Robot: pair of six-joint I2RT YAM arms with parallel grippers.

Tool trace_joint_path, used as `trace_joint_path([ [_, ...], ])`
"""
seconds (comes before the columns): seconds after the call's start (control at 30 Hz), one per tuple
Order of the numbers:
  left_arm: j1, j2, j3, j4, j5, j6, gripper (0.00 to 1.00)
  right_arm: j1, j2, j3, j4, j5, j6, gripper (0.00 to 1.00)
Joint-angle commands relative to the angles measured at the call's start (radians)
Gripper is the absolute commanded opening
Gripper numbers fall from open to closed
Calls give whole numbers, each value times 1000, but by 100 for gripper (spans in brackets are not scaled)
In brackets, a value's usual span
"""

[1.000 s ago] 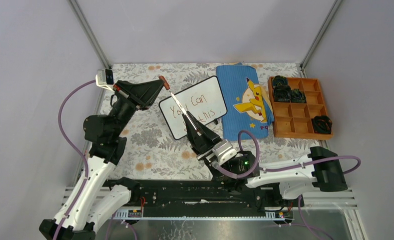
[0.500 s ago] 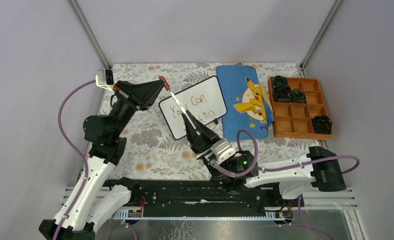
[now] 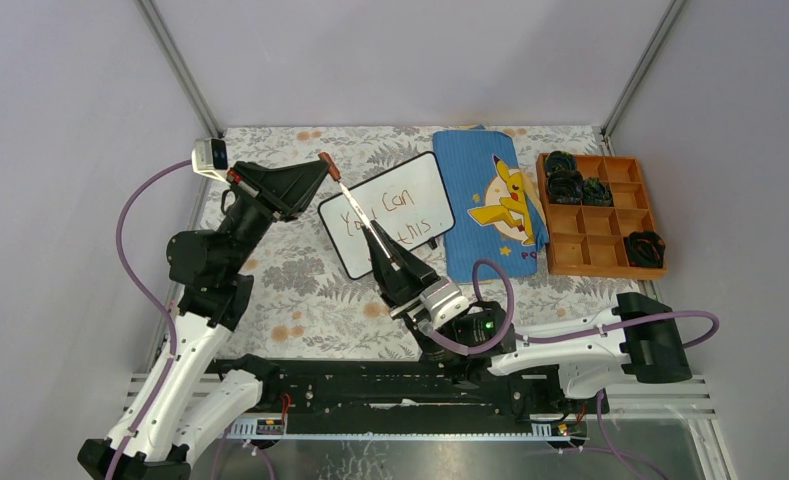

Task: Write a sentence on the whiteboard
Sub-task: Close the whiteboard marker at the center of the board.

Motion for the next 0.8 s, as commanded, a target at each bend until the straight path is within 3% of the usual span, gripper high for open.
trace_joint_path([
  [0.0,-10,-12,11,18,26,19,0,4,4,58,150,11,-17,0],
  [0.77,-13,-28,-4,2,19,35,0,5,-6,53,151,10,-18,0],
])
